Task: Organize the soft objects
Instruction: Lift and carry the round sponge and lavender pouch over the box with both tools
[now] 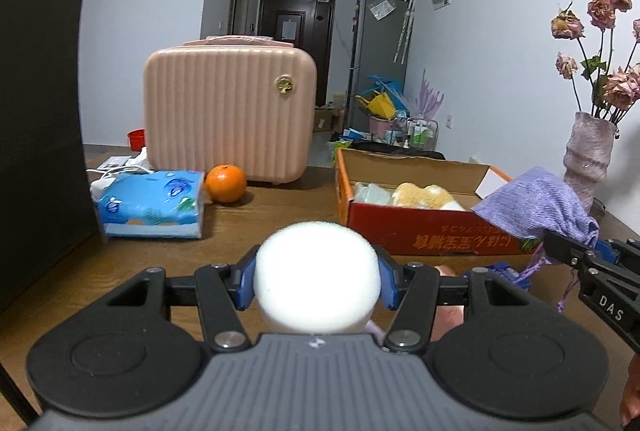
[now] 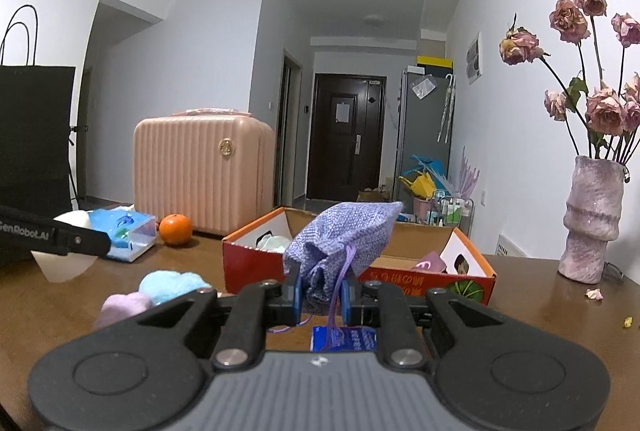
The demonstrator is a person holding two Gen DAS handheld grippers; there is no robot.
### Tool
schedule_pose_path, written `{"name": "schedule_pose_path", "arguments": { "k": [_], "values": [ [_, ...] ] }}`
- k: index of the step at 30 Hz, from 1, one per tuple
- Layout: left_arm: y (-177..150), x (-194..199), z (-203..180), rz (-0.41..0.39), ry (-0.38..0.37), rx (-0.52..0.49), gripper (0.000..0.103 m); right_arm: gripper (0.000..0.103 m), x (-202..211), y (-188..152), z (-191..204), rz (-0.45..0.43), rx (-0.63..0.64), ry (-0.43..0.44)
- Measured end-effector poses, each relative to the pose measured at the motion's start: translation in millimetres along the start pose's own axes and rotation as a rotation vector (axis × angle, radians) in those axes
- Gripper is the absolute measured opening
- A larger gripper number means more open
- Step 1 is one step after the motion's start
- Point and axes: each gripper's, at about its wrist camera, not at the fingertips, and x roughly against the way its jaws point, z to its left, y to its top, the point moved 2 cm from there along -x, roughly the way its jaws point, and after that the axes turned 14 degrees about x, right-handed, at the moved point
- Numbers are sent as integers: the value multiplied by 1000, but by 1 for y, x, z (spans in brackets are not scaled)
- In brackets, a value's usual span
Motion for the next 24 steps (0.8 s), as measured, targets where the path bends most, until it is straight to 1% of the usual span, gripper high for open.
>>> {"name": "schedule_pose_path", "arguments": {
  "k": [7, 14, 24],
  "values": [
    [5, -12, -21, -4, -23, -2, 57, 17, -9, 3, -11, -29, 2, -12],
    [14, -27, -38, -11, -48, 17, 57, 17, -20, 7, -26, -51, -6, -31],
    [26, -47, -66, -30, -72, 24, 57, 17, -37, 9, -38, -66, -34, -38]
  ]
}}
